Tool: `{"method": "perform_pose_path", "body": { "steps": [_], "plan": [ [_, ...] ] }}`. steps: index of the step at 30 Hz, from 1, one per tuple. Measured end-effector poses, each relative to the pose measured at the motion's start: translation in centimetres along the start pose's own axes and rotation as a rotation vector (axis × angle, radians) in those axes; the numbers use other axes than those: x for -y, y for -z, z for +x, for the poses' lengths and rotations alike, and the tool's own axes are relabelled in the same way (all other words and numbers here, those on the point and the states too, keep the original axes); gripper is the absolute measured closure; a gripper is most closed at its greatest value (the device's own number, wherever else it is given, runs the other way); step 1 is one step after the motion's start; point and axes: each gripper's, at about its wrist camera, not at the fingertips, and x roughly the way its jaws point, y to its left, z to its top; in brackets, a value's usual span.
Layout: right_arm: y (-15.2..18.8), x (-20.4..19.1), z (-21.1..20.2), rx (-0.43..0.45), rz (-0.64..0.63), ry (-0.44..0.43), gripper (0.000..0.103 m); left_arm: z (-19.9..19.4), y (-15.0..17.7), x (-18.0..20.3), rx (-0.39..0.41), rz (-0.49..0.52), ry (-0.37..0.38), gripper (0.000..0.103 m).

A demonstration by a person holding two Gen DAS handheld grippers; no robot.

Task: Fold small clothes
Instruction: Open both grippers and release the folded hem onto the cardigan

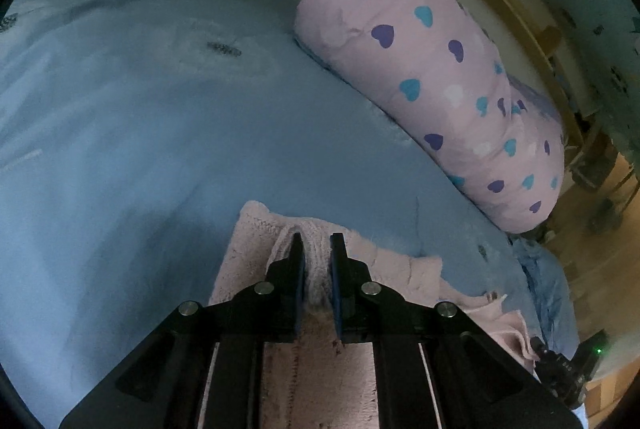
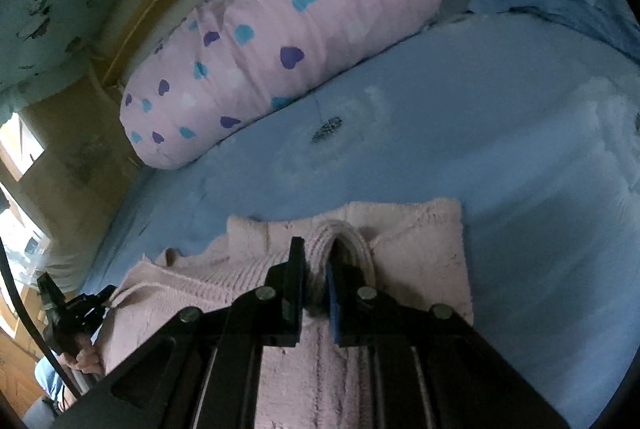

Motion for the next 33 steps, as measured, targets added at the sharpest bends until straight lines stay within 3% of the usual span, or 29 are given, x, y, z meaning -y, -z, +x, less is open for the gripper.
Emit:
{"method": "perform_pose_path", "body": {
  "steps": [1,2,3,4,5,7,14,17,24,29,33],
  "plan": [
    [-0.1,-0.3,-0.1,0.003,-0.014,0.013,0.087,-0.1,-0.2,0.0,-0.004,-0.005,0.009,0.095],
    [-0.3,-0.7,-0.4,0.015,-0.024,0.020,0.074,-0.3,-0.3,0.1,-0.006,-0.006,0.019,0.092],
    [-0.3,-0.9,-0.8,0.030,-0.025,0.026,0.047,-0.4,-0.4,0.1,-0.002,-0.005,0.019,0.081],
    [-0.4,-0.9,-1.0,0.041,-0.017,0.025,0.035,-0.9,-0.6,0.1,0.019,-0.005,0.013,0.067],
    [-0.5,-0.8,-1.6,0.070,0.007,0.006,0.024,-1.3,-0.7,0.0,0.037,-0.007,0.012,0.061],
    [-0.8,-0.6,-2.5,0.106,0.049,-0.030,0.024,-2.1,-1.2,-0.1,0.071,-0.015,0.026,0.053],
    [-0.9,-0.3,-3.7,0.082,0.096,-0.021,0.024,-3.4,-1.7,-1.0,0.039,-0.075,0.037,0.053],
    [0.2,0.0,-4.9,0.052,0.106,0.001,0.024,-4.0,-0.6,-1.6,0.005,-0.094,0.048,0.050],
    [4.9,1.1,-10.4,-0.029,0.119,0.017,0.024,-6.5,2.7,-2.8,-0.123,-0.071,-0.009,0.048],
    [6.8,1.7,-14.4,-0.013,0.197,-0.015,0.024,-10.5,4.9,-2.7,-0.157,-0.015,0.009,0.044],
    [7.9,1.3,-16.5,-0.033,0.181,-0.019,0.024,-12.8,6.7,-2.8,-0.203,0.022,0.029,0.043]
  ]
}}
